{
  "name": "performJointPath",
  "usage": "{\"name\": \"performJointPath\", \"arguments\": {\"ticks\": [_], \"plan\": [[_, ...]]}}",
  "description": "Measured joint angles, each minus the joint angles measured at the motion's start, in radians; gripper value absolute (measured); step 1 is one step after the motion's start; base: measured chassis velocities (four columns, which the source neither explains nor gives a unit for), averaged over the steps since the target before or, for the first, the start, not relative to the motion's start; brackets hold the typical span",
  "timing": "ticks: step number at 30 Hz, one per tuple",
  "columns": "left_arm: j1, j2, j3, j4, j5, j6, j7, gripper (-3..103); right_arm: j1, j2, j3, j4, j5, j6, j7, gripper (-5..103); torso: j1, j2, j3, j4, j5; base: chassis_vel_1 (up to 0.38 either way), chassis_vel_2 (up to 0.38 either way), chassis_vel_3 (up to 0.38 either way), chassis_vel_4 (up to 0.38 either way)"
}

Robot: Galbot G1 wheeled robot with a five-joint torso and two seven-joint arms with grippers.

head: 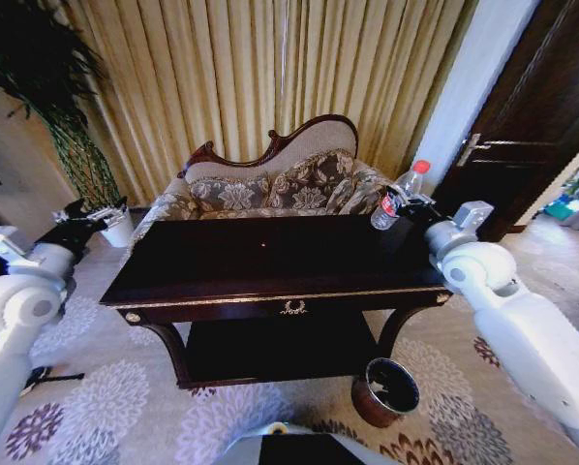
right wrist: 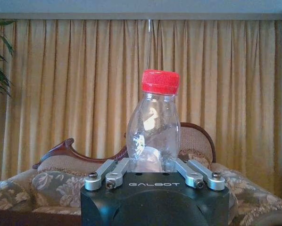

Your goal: Move to the front of the table and place the trash on the table into the trash bin.

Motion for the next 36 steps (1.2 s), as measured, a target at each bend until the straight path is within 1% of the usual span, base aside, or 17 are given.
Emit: {"name": "performJointPath", "arguments": {"ticks": [4, 12, 13, 16, 21, 23, 24, 25, 26, 27, 29, 30, 31, 33, 34, 36], "plan": [[-0.007, 0.007, 0.005, -0.003, 0.000, -0.001, -0.002, 100, -0.018, 0.010, 0.008, 0.006, -0.001, 0.003, 0.000, 24, 0.000, 0.000, 0.000, 0.0000, 0.0001, 0.189, -0.165, -0.159, 0.157], [-0.021, 0.018, 0.018, -0.019, 0.000, -0.004, -0.007, 100, -0.031, 0.019, 0.015, 0.002, -0.004, 0.018, -0.001, 24, 0.000, 0.000, 0.000, 0.0001, 0.0002, 0.282, -0.251, -0.278, 0.265], [-0.026, 0.018, 0.023, -0.019, 0.000, -0.004, -0.009, 100, -0.033, 0.022, 0.012, 0.001, -0.008, 0.027, -0.002, 24, 0.000, 0.000, 0.000, 0.0000, -0.0003, 0.302, -0.271, -0.273, 0.276], [-0.030, 0.016, 0.028, -0.023, 0.000, -0.004, -0.013, 100, -0.040, 0.028, 0.005, -0.003, -0.019, 0.030, -0.004, 24, -0.001, 0.000, -0.001, 0.0000, -0.0001, 0.258, -0.197, -0.225, 0.206], [-0.026, 0.004, 0.034, -0.034, 0.004, -0.005, -0.015, 100, -0.070, 0.056, -0.016, -0.031, -0.058, 0.033, -0.010, 24, -0.002, 0.001, -0.001, 0.0001, -0.0001, 0.051, -0.068, -0.062, 0.070], [-0.019, -0.008, 0.034, -0.044, 0.006, -0.006, -0.016, 100, -0.122, 0.082, -0.019, -0.081, -0.128, 0.036, -0.044, 24, -0.001, 0.000, 0.000, 0.0002, 0.0000, 0.000, 0.000, 0.000, 0.000], [-0.019, -0.008, 0.034, -0.044, 0.006, -0.006, -0.016, 100, -0.122, 0.082, -0.019, -0.081, -0.128, 0.036, -0.044, 24, -0.001, 0.000, 0.000, 0.0002, 0.0000, 0.000, 0.000, 0.000, 0.000], [-0.014, -0.014, 0.032, -0.048, 0.006, -0.006, -0.017, 100, -0.148, 0.091, -0.018, -0.103, -0.160, 0.040, -0.063, 24, 0.000, 0.000, 0.000, 0.0003, -0.0001, 0.000, 0.000, 0.000, 0.000], [-0.014, -0.014, 0.032, -0.048, 0.006, -0.006, -0.017, 100, -0.148, 0.091, -0.018, -0.103, -0.160, 0.040, -0.063, 24, 0.000, 0.000, 0.000, 0.0003, -0.0001, 0.000, 0.000, 0.000, 0.000], [-0.007, -0.024, 0.028, -0.051, 0.008, -0.008, -0.017, 100, -0.200, 0.108, -0.007, -0.138, -0.202, 0.046, -0.088, 24, 0.002, -0.001, 0.001, -0.0001, 0.0006, -0.069, 0.052, 0.058, -0.053], [0.002, -0.038, 0.025, -0.055, 0.014, -0.015, -0.017, 100, -0.262, 0.134, 0.013, -0.184, -0.249, 0.051, -0.120, 24, 0.001, -0.001, 0.001, 0.0000, -0.0002, -0.042, 0.069, 0.041, -0.067], [0.002, -0.038, 0.025, -0.055, 0.014, -0.015, -0.017, 100, -0.262, 0.134, 0.013, -0.184, -0.249, 0.051, -0.120, 24, 0.001, -0.001, 0.001, 0.0000, -0.0002, -0.042, 0.069, 0.033, -0.060], [0.005, -0.046, 0.025, -0.057, 0.020, -0.019, -0.017, 100, -0.285, 0.149, 0.015, -0.215, -0.275, 0.057, -0.139, 24, 0.001, -0.001, 0.000, -0.0005, -0.0001, 0.000, 0.000, 0.000, 0.000], [0.008, -0.056, 0.025, -0.065, 0.027, -0.021, -0.018, 100, -0.294, 0.173, -0.001, -0.272, -0.311, 0.071, -0.155, 24, 0.000, 0.000, 0.000, -0.0001, -0.0004, 0.000, 0.000, 0.000, 0.000], [0.008, -0.056, 0.025, -0.065, 0.027, -0.021, -0.018, 100, -0.294, 0.173, -0.001, -0.272, -0.311, 0.071, -0.155, 24, 0.000, 0.000, 0.000, -0.0001, -0.0004, 0.000, 0.000, 0.000, 0.000], [0.014, -0.068, 0.017, -0.083, 0.033, -0.016, -0.035, 100, -0.258, 0.218, -0.048, -0.385, -0.349, 0.096, -0.159, 24, -0.001, 0.000, -0.001, -0.0001, -0.0001, 0.000, 0.000, 0.000, 0.000]]}}
